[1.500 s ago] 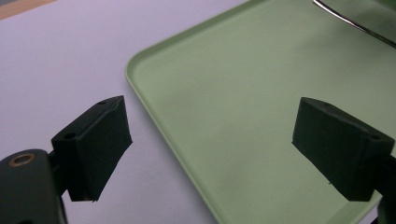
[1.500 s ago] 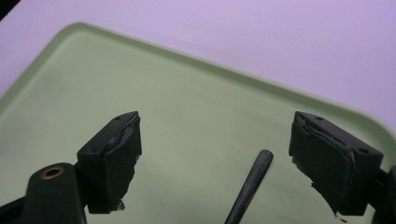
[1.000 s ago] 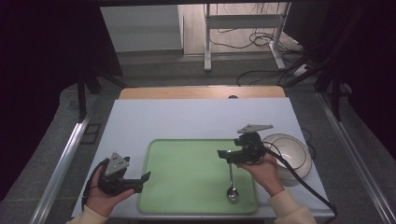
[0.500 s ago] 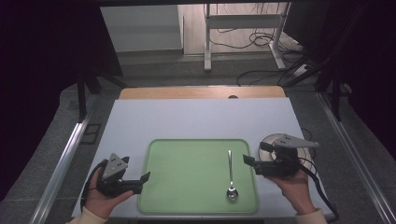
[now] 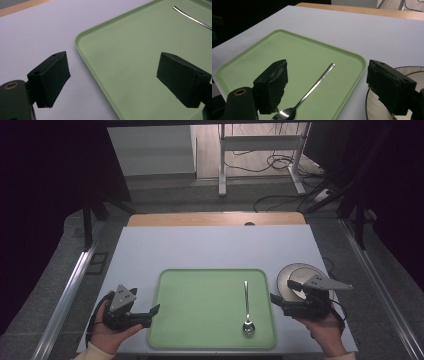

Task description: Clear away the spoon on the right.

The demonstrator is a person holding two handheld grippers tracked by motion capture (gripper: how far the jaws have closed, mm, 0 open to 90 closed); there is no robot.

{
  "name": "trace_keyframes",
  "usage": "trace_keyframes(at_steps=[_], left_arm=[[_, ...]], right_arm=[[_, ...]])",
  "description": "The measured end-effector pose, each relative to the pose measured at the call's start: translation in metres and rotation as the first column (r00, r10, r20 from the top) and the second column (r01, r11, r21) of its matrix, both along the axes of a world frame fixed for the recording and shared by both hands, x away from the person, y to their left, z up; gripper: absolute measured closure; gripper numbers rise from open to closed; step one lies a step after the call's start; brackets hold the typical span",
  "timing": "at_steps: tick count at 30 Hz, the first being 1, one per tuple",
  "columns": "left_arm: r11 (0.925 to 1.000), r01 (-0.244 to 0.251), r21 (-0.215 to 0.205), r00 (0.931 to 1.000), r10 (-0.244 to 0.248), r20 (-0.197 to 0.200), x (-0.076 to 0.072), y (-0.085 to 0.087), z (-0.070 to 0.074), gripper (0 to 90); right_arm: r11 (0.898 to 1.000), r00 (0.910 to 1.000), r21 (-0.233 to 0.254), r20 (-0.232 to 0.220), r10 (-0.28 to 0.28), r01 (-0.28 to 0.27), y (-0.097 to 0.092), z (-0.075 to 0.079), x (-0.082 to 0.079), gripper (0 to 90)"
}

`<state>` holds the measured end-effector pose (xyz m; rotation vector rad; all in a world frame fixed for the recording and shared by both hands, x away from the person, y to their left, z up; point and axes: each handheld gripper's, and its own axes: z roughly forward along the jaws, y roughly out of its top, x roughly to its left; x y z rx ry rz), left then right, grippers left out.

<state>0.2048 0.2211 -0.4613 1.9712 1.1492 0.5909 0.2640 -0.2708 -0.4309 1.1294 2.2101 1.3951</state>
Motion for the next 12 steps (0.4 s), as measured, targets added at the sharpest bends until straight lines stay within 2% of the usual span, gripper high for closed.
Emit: trace_keyframes(at_steps=[3,9,12], left_arm=[[1.0000,-0.002,-0.008,1.0000,0.002,0.001,0.0006,0.0009,0.0004,10.9],[1.0000,-0.002,-0.008,1.0000,0.002,-0.005,0.0044,0.0005,-0.0006,10.9],[0.9999,-0.013,-0.006,0.9998,0.013,-0.012,0.0053,0.0008,-0.0025,10.9]], right_arm=[[1.000,1.0000,-0.003,-0.001,0.009,-0.009,0.0009,-0.0003,-0.0007,17.1],[1.000,1.0000,-0.025,0.000,-0.006,0.006,-0.0005,-0.0033,-0.0002,17.1],[1.000,0.9999,-0.019,0.008,-0.010,0.010,-0.0017,-0.0029,0.0008,17.1]])
